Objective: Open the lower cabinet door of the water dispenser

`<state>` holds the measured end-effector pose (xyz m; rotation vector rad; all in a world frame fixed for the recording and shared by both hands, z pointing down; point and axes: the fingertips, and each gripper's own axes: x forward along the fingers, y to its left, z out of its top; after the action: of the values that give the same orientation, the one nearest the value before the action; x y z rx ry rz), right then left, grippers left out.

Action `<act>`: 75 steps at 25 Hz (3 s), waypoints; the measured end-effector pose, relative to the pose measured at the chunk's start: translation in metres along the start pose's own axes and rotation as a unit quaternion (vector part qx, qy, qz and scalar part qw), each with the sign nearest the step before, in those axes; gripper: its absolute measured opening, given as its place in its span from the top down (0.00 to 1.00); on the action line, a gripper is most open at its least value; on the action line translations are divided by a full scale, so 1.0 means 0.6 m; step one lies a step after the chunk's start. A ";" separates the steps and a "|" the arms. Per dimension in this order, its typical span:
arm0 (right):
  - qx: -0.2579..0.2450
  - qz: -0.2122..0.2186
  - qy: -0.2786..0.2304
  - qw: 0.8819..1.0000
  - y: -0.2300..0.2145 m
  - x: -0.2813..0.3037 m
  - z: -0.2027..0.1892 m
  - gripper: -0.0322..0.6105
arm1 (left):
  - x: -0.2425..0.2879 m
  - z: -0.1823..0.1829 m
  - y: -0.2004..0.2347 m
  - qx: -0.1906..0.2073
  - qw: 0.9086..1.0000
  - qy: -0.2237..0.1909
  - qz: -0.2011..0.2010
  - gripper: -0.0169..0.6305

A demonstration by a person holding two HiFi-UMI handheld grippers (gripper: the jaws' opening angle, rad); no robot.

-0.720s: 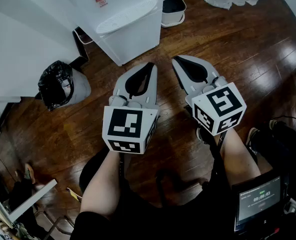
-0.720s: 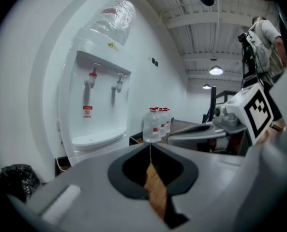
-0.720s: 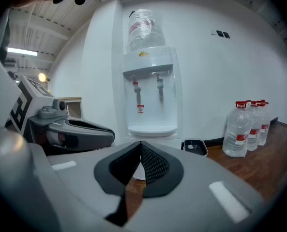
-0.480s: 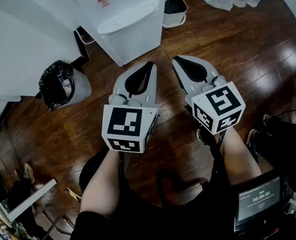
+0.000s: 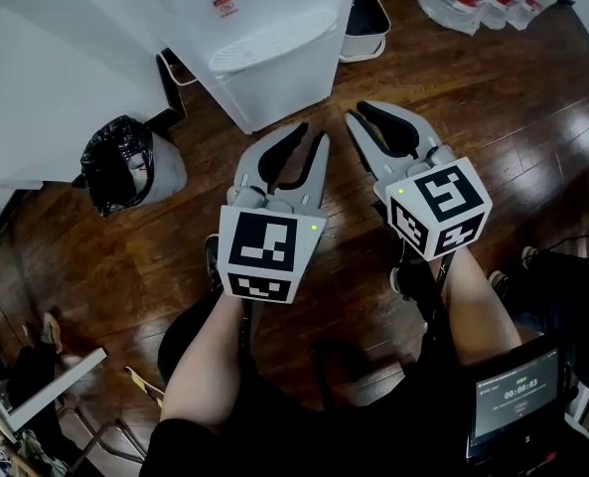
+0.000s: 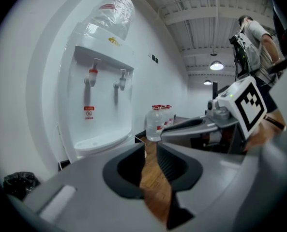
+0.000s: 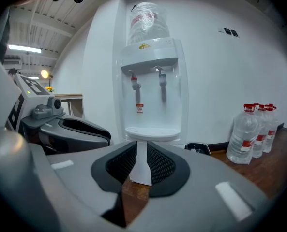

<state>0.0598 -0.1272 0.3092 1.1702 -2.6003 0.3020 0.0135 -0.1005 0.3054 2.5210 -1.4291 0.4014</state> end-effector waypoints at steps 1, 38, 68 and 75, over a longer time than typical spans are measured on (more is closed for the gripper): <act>-0.001 0.003 0.004 1.000 -0.003 0.008 -0.001 0.85 | 0.004 0.000 0.005 -0.001 1.000 0.001 0.003 0.81; -0.098 0.053 0.244 0.963 -0.225 0.295 -0.209 0.26 | 0.212 -0.142 0.023 0.003 0.966 0.220 -0.135 0.47; -0.149 0.063 0.249 0.955 -0.218 0.382 -0.225 0.23 | 0.201 -0.138 0.044 0.013 0.948 0.264 -0.179 0.47; -0.118 0.061 0.273 0.953 -0.210 0.338 -0.246 0.24 | 0.183 -0.126 0.039 0.024 0.949 0.257 -0.180 0.47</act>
<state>0.0497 -0.3066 0.5247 0.7169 -2.1483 0.2801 0.0372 -0.1764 0.4146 2.3873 -0.7585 0.9384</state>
